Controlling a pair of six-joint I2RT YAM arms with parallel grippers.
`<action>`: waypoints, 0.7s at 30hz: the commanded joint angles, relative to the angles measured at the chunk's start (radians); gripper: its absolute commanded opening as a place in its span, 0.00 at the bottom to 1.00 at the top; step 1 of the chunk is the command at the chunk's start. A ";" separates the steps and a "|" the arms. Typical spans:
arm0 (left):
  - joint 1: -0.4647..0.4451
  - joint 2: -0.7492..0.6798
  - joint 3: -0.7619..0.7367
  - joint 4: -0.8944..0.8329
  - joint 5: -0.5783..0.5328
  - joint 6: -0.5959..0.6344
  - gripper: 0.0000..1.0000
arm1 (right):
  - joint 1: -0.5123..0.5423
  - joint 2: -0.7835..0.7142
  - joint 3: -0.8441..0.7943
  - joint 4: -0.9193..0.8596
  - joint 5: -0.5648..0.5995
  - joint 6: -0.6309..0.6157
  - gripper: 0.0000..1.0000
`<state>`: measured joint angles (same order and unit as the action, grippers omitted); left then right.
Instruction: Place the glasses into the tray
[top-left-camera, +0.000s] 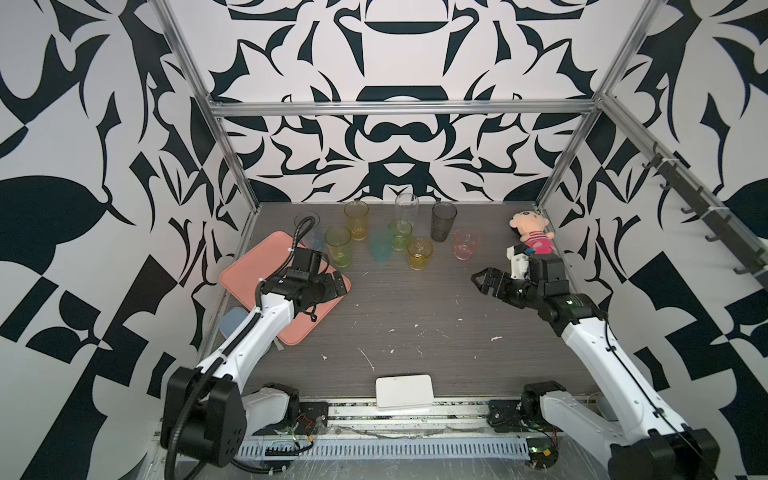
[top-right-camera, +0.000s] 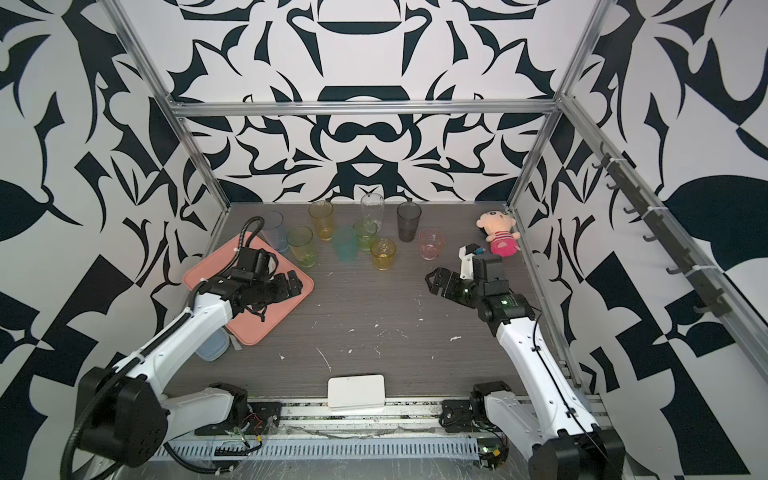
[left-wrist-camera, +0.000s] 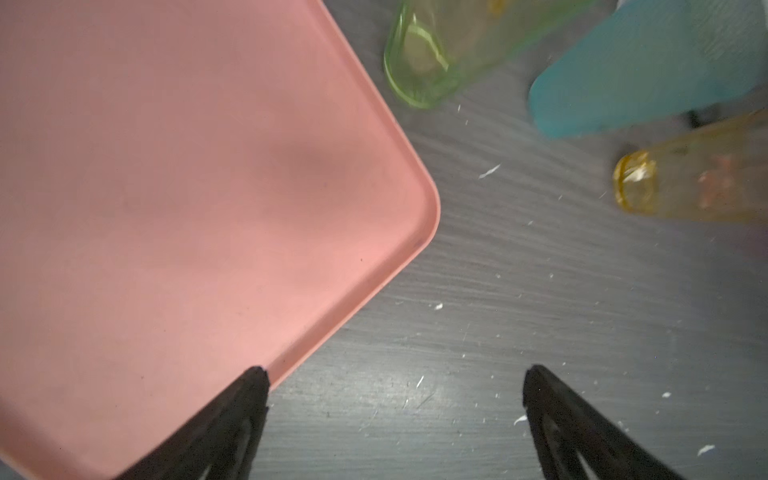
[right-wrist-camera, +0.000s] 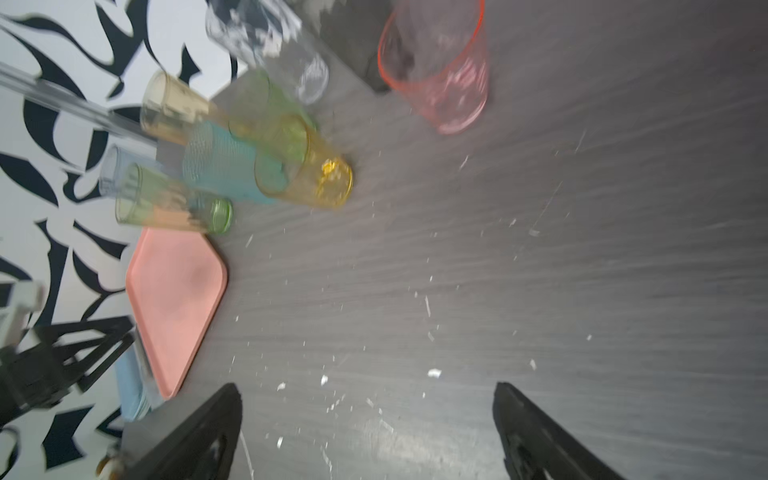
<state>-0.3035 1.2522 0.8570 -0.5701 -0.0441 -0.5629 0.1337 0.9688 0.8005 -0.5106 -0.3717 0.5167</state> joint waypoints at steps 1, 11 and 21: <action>-0.012 0.081 0.024 -0.107 -0.054 0.020 1.00 | 0.030 -0.005 0.046 -0.055 -0.039 -0.007 0.97; -0.021 0.267 0.076 -0.134 -0.023 0.077 0.87 | 0.126 0.006 0.059 -0.083 0.047 -0.008 0.93; -0.067 0.324 0.062 -0.144 -0.051 0.085 0.73 | 0.165 0.036 0.066 -0.080 0.084 0.001 0.89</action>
<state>-0.3653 1.5578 0.9104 -0.6682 -0.0799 -0.4808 0.2874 1.0092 0.8223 -0.5869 -0.3164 0.5175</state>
